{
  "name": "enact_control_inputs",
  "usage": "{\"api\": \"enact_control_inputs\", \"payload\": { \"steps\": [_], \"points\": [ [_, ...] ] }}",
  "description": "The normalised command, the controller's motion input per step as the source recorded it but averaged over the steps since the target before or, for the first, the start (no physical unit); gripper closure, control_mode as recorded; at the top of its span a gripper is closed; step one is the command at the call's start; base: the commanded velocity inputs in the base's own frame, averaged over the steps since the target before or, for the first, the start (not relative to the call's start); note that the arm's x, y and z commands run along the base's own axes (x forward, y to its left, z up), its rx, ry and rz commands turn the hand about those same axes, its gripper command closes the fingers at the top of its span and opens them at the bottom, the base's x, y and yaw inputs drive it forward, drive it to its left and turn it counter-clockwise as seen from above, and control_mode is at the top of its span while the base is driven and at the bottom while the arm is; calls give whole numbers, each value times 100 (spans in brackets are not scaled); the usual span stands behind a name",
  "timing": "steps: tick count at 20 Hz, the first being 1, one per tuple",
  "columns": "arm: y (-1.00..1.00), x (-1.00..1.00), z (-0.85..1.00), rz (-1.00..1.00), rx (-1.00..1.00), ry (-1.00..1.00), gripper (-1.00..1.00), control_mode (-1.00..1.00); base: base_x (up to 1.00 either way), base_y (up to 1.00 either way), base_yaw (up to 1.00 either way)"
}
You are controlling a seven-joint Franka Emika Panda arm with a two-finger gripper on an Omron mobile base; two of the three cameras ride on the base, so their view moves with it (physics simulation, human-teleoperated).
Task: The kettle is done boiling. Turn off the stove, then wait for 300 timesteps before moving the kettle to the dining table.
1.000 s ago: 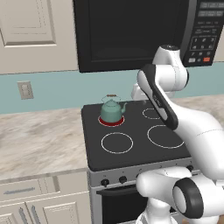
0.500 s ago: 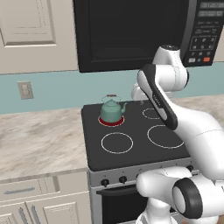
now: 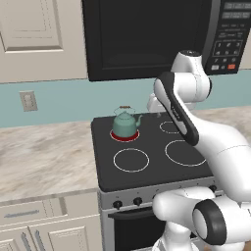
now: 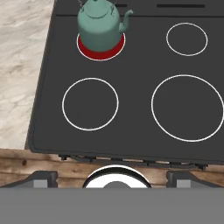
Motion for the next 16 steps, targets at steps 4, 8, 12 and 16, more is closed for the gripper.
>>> {"api": "enact_control_inputs", "payload": {
  "steps": [4,8,12,16],
  "points": [
    [-3,0,0,0,0,0,-100,-100,0,0,0],
    [-9,-1,0,0,0,0,-100,100,-4,-43,0],
    [0,0,0,0,0,0,-100,100,-6,-64,0],
    [0,0,0,0,0,0,-100,100,-1,-59,0]
  ]
}}
